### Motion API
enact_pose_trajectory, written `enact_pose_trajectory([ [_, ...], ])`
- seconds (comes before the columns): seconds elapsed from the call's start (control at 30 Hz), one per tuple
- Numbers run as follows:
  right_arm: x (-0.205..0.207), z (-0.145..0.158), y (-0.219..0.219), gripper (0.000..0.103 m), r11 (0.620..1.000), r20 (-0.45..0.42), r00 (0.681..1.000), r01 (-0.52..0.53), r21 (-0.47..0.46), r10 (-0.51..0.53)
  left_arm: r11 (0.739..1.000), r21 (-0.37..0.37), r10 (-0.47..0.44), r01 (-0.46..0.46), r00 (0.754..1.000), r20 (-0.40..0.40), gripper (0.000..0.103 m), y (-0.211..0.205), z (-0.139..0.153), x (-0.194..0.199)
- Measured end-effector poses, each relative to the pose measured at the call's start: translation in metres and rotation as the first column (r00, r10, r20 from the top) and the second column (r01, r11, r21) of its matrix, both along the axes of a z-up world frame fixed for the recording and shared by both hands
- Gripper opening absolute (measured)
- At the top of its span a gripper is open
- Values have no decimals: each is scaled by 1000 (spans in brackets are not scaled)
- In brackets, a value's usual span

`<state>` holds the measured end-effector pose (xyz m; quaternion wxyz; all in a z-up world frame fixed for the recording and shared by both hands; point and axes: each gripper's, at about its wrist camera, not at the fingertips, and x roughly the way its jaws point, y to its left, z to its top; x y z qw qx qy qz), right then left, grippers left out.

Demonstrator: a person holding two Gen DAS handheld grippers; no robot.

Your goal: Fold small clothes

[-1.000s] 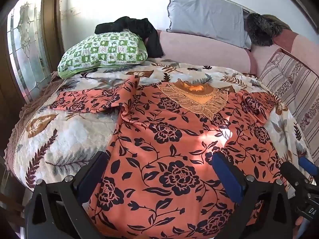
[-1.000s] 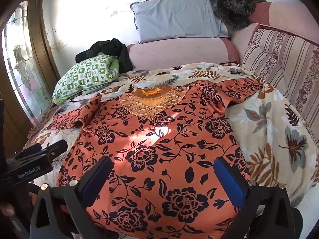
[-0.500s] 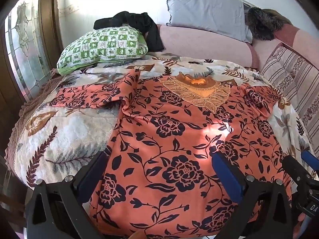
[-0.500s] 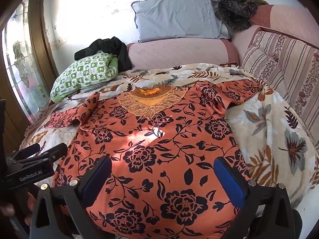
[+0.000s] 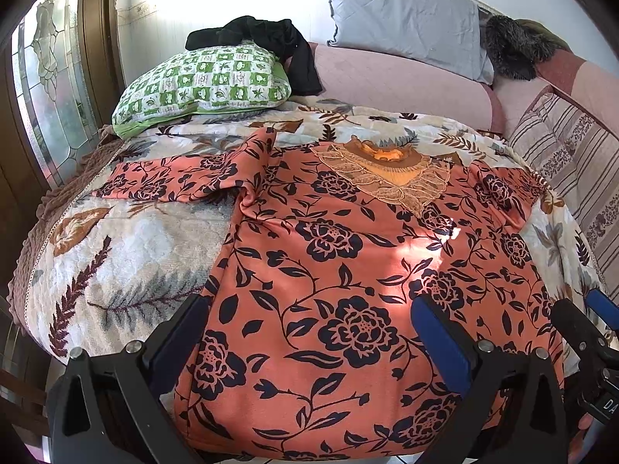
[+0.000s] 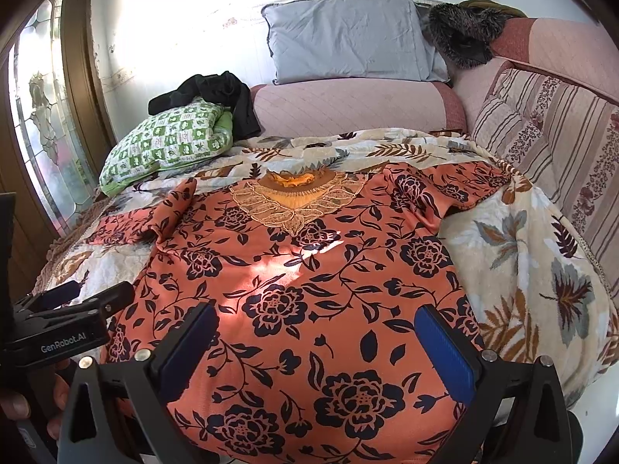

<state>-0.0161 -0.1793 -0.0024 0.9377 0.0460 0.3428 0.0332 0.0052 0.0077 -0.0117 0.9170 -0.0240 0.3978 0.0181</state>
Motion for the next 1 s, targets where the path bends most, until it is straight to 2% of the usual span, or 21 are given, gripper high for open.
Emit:
enact_pose_trajectory([
  [1.0, 1, 0, 2, 103, 1000, -2, 1000, -2, -2, 2, 1000, -2, -1, 1, 1000, -1, 103, 1, -2, -1],
])
